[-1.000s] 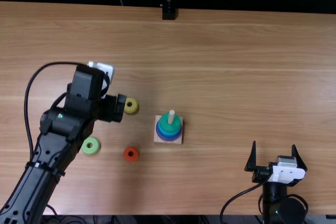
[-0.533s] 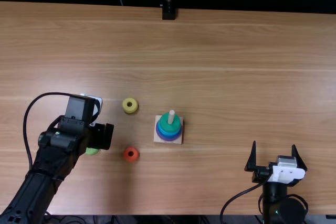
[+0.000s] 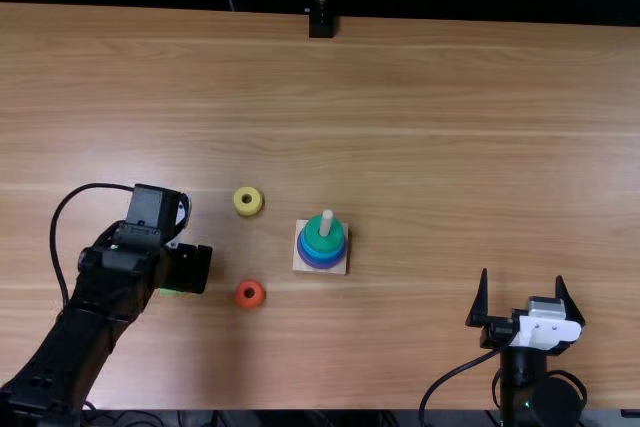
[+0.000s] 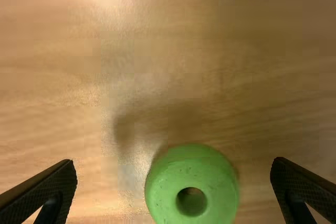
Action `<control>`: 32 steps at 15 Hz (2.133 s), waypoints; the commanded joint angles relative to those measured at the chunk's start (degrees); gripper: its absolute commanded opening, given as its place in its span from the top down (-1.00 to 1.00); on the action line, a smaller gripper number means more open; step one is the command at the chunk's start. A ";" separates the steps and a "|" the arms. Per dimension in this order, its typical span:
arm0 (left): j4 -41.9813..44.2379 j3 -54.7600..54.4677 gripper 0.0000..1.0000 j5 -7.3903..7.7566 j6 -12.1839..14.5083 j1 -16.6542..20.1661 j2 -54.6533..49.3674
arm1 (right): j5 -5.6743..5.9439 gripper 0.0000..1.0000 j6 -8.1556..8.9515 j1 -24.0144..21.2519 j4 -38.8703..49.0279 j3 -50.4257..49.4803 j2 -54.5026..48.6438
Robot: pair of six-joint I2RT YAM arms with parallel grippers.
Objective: Build the Hanoi tower: stack the rings onto the peg from bottom to top in this color order: purple, dark blue, light blue, dark green, light green, yellow, orange.
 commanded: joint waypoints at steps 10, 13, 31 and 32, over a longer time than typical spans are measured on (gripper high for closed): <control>-0.53 -0.80 -1.00 0.22 0.15 0.44 4.11 | -0.27 -1.00 0.02 -0.22 0.19 -0.49 -1.06; -0.74 -0.62 -1.00 0.22 0.04 0.53 4.20 | -0.27 -1.00 0.02 -0.31 0.19 -0.49 -1.06; -10.66 14.23 1.00 -0.20 -3.54 -1.49 7.89 | -0.27 -1.00 0.02 -0.22 0.19 -0.49 -1.06; -15.09 16.96 1.00 -0.20 -4.60 -1.67 7.97 | -0.27 -1.00 0.02 -0.22 0.19 -0.49 -1.06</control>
